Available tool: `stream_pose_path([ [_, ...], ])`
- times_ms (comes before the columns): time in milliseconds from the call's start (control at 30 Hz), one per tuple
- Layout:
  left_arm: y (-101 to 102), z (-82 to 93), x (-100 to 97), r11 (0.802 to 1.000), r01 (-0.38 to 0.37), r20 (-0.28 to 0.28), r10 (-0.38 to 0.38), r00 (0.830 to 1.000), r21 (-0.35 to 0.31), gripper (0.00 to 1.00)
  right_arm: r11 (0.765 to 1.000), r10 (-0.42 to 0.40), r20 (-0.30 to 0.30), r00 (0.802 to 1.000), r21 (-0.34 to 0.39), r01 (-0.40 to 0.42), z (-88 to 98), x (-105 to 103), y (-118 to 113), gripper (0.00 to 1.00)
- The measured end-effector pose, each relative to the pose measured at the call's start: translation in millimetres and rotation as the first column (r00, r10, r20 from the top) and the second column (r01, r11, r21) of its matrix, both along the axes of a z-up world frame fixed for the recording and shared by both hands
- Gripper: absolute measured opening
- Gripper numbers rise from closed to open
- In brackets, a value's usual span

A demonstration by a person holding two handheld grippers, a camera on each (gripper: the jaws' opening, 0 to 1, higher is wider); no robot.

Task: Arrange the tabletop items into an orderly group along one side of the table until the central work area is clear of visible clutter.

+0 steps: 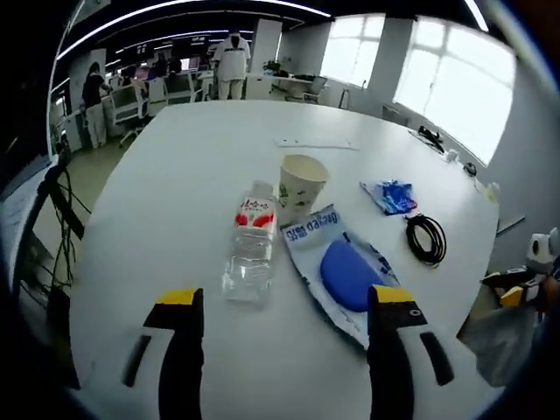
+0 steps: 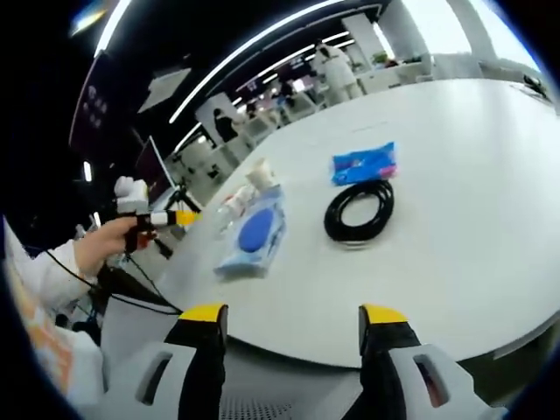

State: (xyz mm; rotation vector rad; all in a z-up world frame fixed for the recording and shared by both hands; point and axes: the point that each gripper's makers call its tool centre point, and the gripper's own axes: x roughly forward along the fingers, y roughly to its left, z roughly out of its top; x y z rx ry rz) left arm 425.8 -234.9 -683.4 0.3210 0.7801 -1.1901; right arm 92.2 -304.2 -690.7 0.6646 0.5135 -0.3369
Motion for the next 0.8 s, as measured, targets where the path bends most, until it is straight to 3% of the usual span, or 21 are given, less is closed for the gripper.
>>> stream_pose_path([
  [200, -22, -15.0, 13.8, 0.998, 0.015, -0.031, -0.013, 0.999, 0.054, 0.74, 1.0, -0.031, -0.009, 0.999, 0.005, 0.031, -1.1, -7, -2, 0.6],
  [367, -28, -32.9, 15.1, 0.989, 0.061, -0.045, -0.056, 0.997, 0.132, 0.72, 0.997, -0.07, -0.001, 0.998, 0.034, 0.07, -2.2, -9, -1, 0.59],
  [800, -39, -63.6, 19.8, 0.971, 0.112, -0.058, -0.102, 0.993, 0.213, 0.72, 0.991, -0.121, 0.009, 0.993, 0.057, 0.12, 2.4, -7, 3, 0.59],
])
